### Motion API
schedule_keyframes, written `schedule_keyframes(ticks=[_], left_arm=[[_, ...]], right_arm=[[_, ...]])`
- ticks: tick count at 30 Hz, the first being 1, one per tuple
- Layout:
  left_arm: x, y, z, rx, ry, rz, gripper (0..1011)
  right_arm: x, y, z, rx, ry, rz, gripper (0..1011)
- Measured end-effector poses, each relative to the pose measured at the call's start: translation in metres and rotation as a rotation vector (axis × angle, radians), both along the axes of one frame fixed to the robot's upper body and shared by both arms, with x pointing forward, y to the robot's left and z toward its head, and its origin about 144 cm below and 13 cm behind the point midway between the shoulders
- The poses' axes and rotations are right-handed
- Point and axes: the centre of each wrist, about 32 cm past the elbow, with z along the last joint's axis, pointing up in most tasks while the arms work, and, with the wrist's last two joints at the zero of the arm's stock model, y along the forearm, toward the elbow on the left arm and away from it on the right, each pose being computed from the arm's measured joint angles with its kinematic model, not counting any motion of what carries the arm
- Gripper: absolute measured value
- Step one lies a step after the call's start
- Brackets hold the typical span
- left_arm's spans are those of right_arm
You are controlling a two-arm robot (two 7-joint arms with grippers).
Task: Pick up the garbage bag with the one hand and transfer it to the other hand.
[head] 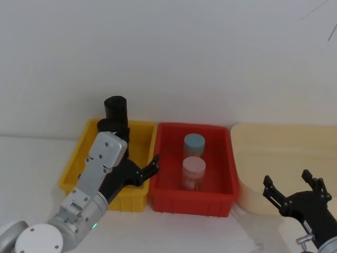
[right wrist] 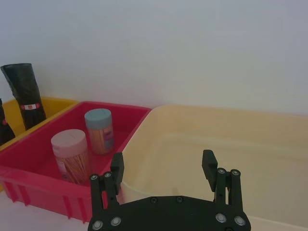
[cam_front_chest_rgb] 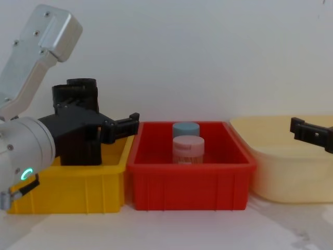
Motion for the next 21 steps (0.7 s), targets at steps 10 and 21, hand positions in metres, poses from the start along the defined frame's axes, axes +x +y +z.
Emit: schedule_keyframes(ticks=[10,21], left_arm=[[0.0000,0.0000,0.0000,0.000,0.000,0.000,1000],[0.0000,0.0000,0.0000,0.000,0.000,0.000,1000]], right_arm=[[0.0000,0.0000,0.0000,0.000,0.000,0.000,1002],[0.0000,0.0000,0.0000,0.000,0.000,0.000,1002]])
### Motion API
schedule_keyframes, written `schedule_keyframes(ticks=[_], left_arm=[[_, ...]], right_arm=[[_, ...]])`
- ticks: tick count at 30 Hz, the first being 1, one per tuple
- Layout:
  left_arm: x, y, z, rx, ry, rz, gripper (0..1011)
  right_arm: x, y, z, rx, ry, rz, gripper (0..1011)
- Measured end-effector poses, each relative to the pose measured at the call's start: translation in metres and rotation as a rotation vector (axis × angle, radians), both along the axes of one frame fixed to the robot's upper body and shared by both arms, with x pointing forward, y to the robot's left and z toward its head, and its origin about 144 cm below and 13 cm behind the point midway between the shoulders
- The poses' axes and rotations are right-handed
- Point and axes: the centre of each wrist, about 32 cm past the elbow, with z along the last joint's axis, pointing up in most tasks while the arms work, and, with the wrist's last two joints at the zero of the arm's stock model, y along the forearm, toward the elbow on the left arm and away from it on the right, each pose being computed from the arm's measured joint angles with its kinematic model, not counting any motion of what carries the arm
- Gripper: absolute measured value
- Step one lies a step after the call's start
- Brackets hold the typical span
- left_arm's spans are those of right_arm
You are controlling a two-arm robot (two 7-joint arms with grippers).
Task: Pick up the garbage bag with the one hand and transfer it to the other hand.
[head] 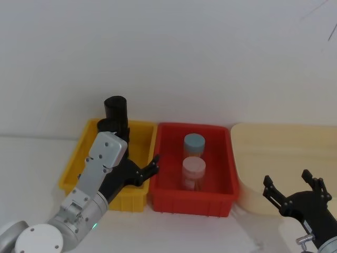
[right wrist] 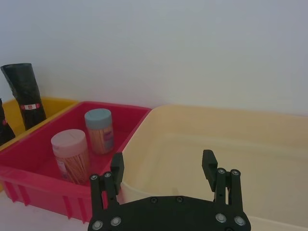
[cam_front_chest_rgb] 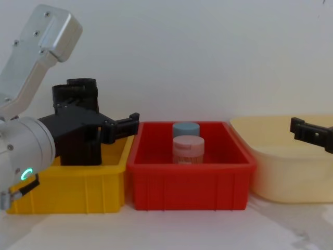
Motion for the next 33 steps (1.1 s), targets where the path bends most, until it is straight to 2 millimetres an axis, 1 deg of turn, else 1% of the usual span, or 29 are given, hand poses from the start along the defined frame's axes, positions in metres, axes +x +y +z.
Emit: schedule_keyframes(ticks=[33], left_arm=[[0.0000,0.0000,0.0000,0.000,0.000,0.000,1000]], right_arm=[[0.0000,0.0000,0.0000,0.000,0.000,0.000,1002]])
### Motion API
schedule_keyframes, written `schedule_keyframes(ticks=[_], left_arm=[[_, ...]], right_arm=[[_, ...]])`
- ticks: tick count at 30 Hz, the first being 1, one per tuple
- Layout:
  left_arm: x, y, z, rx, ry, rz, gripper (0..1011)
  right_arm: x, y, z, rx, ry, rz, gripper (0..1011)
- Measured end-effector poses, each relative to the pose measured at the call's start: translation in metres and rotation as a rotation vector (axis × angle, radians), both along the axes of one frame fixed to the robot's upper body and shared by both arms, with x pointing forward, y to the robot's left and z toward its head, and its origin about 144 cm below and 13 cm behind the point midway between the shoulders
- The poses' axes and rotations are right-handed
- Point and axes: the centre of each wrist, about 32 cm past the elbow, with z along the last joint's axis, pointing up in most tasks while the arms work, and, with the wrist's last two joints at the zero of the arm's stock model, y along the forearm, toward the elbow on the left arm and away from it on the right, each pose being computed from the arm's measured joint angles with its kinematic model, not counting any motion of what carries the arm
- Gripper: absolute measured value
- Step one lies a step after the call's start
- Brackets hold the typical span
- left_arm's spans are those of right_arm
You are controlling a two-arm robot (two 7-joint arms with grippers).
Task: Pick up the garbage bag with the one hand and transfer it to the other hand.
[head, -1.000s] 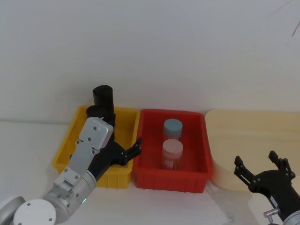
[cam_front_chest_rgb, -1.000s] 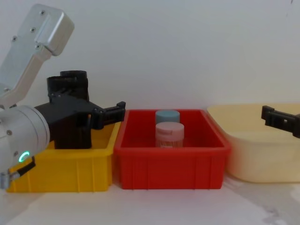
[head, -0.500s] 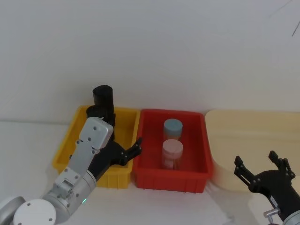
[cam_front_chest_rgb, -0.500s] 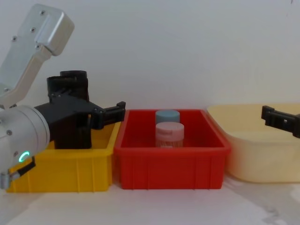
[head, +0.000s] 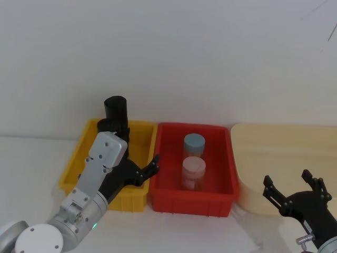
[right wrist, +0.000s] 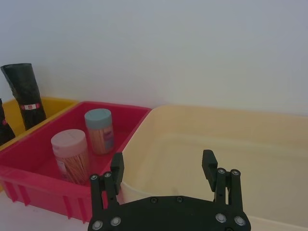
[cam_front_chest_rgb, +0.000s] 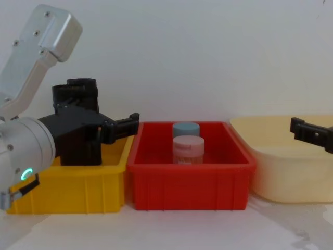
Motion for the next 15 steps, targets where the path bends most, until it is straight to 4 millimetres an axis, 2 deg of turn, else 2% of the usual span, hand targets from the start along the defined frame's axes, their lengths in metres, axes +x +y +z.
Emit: schedule_keyframes(ticks=[15], left_arm=[[0.0000,0.0000,0.0000,0.000,0.000,0.000,1000]], right_arm=[[-0.0003,-0.0025,0.0025,0.004,0.004,0.051,1002]])
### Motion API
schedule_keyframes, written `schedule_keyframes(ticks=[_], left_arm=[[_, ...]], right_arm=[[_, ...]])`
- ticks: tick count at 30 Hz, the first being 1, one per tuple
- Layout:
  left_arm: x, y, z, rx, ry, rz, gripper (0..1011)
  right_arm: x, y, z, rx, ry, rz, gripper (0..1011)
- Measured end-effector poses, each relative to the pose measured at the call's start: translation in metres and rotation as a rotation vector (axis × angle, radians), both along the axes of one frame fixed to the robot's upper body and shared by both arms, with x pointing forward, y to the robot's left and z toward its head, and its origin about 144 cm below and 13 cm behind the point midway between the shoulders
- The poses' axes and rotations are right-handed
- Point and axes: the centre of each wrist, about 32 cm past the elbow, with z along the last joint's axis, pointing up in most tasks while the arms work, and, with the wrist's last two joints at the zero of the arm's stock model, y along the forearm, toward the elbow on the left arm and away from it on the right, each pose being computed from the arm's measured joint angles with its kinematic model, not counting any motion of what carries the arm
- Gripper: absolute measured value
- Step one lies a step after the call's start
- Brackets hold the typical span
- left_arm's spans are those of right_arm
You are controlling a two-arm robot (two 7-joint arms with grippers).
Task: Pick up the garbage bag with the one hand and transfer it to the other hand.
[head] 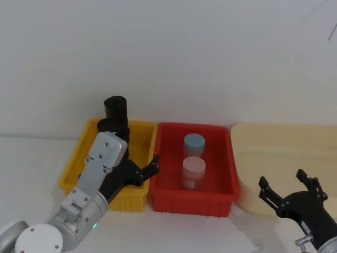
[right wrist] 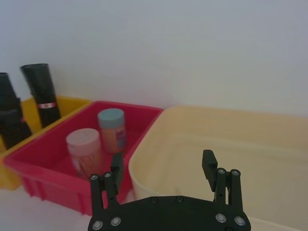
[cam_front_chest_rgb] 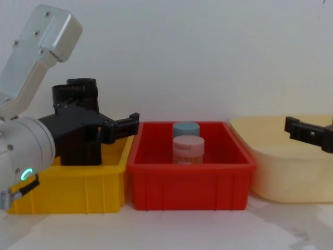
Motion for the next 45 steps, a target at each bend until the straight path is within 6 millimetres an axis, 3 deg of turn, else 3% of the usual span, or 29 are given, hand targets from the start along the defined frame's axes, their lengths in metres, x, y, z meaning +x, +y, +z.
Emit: schedule_keyframes(ticks=[18,29,45], left_arm=[[0.000,0.000,0.000,0.000,0.000,0.000,1000],[0.000,0.000,0.000,0.000,0.000,0.000,1000],[0.000,0.000,0.000,0.000,0.000,0.000,1001]], right_arm=[[0.011,0.003,0.011,-0.021,0.031,0.223,1002],[0.043,0.016,0.017,-0.087,0.093,0.369,1002],[0.080,0.035,0.028,-0.157,0.133,0.424,1002]])
